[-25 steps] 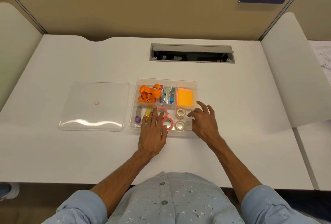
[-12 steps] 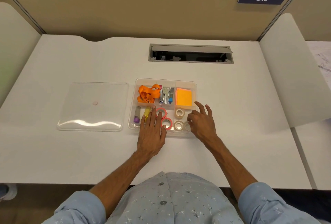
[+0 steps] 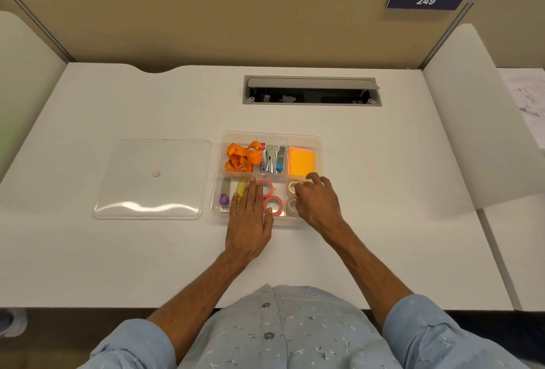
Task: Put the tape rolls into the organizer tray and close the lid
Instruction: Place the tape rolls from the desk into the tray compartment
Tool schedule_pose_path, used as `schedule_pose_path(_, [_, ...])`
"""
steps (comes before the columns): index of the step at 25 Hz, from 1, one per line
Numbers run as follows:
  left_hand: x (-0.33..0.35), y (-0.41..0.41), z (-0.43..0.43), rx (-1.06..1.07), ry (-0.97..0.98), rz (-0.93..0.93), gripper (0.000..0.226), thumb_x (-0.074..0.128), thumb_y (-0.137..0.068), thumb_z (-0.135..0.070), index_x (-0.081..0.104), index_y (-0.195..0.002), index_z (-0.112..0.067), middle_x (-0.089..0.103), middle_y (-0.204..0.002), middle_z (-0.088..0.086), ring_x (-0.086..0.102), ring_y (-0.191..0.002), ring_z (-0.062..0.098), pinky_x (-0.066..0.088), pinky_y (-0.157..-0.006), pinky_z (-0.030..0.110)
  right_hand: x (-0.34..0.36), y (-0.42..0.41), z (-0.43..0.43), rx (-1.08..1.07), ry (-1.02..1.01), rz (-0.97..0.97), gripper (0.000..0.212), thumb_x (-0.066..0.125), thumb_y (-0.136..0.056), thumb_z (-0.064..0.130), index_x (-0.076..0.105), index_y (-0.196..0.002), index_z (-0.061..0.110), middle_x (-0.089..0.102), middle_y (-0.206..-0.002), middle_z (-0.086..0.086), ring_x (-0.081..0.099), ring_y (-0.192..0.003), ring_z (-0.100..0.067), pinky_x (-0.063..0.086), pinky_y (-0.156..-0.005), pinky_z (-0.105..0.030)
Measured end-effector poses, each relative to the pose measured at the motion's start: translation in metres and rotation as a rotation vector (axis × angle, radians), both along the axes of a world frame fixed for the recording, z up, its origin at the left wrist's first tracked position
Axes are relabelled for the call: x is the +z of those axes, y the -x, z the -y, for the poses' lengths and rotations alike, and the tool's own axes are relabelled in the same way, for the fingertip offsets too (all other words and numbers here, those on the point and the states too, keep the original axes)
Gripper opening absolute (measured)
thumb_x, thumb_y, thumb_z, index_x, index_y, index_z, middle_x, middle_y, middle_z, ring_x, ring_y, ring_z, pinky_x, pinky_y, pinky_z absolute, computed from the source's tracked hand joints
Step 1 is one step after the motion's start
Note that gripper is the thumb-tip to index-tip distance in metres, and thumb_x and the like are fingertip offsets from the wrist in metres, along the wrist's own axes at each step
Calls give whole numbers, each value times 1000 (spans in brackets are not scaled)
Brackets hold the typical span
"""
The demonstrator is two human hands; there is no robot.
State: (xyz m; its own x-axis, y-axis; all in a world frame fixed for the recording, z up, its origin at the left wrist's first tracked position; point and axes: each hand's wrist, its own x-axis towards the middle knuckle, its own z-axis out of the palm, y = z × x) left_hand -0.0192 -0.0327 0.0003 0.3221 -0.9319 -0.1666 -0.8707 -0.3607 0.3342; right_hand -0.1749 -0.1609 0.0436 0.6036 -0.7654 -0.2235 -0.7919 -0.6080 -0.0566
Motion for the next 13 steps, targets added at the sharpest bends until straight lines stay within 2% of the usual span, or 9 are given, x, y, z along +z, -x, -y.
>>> schedule_pose_path(9, [0, 0, -1, 4, 60, -18, 70, 37, -109, -46, 15, -169, -18, 16, -179, 5, 16, -167, 26, 13, -138, 51, -11, 5, -8, -21, 29, -3, 37, 62, -103, 35, 73, -131, 13, 70, -142, -11, 51, -147, -28, 34, -127, -44])
schedule_pose_path(13, [0, 0, -1, -2, 58, 4, 69, 35, -109, -46, 14, -170, -21, 12, -180, 4, 13, -167, 26, 8, -137, 50, -11, 6, -9, -28, 3, 19, 36, 59, -105, 35, 74, -131, 15, 68, -146, -8, 51, -147, -27, 35, -128, -40])
